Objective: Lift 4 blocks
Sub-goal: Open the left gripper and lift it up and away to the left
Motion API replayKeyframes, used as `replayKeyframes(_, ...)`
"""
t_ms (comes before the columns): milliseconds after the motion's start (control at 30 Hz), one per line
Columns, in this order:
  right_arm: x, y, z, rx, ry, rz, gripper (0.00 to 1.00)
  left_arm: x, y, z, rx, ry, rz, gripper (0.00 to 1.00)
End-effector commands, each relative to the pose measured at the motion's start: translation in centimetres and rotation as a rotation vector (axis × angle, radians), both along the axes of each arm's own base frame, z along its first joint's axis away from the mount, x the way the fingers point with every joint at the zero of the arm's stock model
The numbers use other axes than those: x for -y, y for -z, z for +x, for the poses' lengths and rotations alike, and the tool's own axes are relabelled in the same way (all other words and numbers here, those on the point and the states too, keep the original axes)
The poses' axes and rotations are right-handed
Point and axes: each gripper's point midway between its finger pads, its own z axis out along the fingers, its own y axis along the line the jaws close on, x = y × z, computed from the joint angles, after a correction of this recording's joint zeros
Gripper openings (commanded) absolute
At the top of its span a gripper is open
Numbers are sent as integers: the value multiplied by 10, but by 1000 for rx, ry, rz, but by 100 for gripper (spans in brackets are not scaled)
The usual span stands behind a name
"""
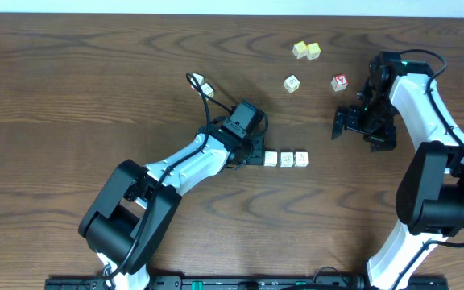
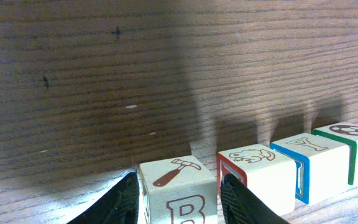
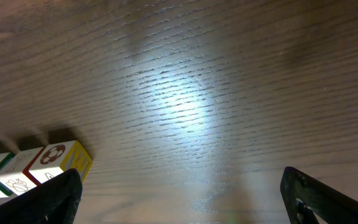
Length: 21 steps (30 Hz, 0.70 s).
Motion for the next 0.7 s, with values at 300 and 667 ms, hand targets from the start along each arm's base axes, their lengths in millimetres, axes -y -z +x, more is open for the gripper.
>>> replayKeyframes(300,-2,-4,-1,12,-15,6,99,4,-53,7,89,-3,-72,52)
replayKeyframes(667,-2,-4,-1,12,-15,6,99,-90,-116,0,89,-226,-11,76)
